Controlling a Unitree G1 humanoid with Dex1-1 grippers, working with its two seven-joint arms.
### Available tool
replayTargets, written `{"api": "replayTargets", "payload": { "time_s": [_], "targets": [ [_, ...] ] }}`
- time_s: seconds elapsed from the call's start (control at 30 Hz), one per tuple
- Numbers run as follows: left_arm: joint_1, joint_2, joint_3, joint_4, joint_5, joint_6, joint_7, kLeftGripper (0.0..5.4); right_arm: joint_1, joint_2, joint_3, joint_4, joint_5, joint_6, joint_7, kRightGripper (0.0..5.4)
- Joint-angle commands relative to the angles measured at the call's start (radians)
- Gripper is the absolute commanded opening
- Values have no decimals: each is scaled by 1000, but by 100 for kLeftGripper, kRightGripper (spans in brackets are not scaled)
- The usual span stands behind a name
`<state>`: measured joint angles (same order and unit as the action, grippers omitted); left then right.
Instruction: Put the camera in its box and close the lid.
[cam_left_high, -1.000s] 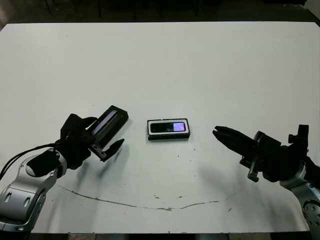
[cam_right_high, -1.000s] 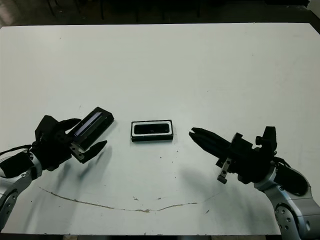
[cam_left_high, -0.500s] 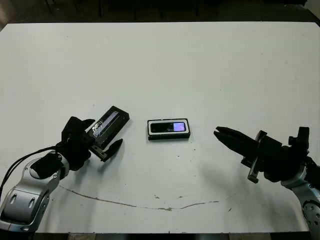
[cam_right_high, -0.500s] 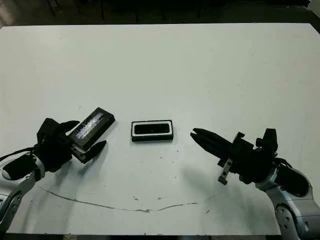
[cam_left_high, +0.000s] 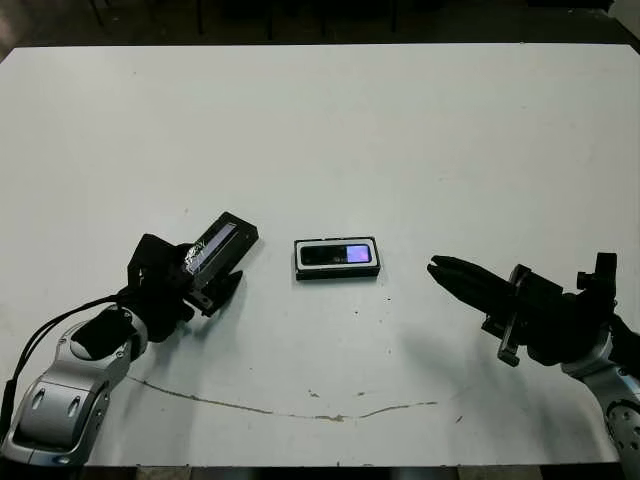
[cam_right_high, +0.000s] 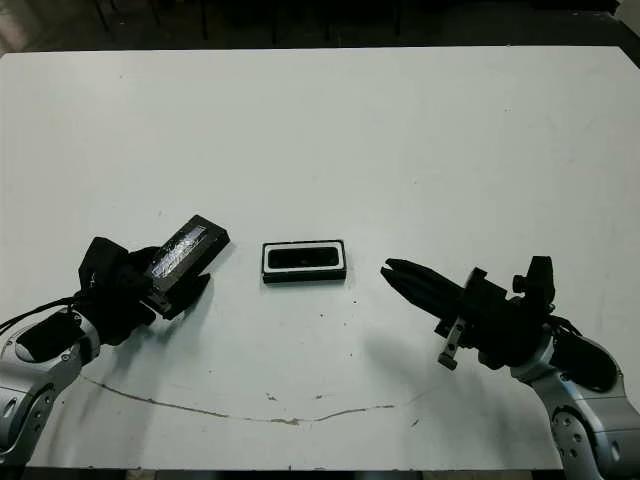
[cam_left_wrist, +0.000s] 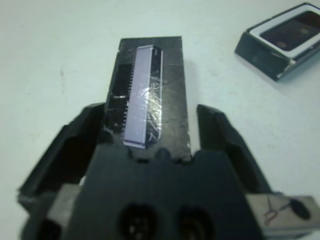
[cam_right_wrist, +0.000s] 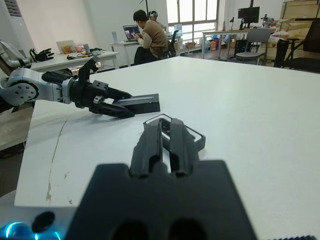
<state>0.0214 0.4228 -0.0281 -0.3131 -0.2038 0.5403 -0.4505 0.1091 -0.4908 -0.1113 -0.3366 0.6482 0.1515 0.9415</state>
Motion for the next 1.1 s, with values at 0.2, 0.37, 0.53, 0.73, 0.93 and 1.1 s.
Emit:
{"api": "replayTargets", "payload": {
  "time_s": [0.2, 0.37, 0.53, 0.73, 0.93, 1.1],
  "targets": [
    [-11, 46, -50, 69, 19, 36, -60, 282, 16, -19, -8, -9, -8, 26, -19, 0],
    [-22, 58, -49, 52, 18, 41, -61, 282, 24, -15, -9, -13, -19, 14, -27, 0],
    [-39, 53, -34, 39, 22, 18, -46, 282, 22, -14, -11, -16, -16, 17, -28, 0],
    [-115, 14, 9, 127, -18, -89, -75, 282, 27, -2, -11, -3, -7, 16, -40, 0],
    [-253, -9, 5, 355, -76, -276, -250, 282, 42, 5, -18, -18, 25, 72, -90, 0],
    [-381, -29, -39, 570, -60, -401, -397, 282, 38, 16, -17, -8, 35, 72, -87, 0]
  ]
}}
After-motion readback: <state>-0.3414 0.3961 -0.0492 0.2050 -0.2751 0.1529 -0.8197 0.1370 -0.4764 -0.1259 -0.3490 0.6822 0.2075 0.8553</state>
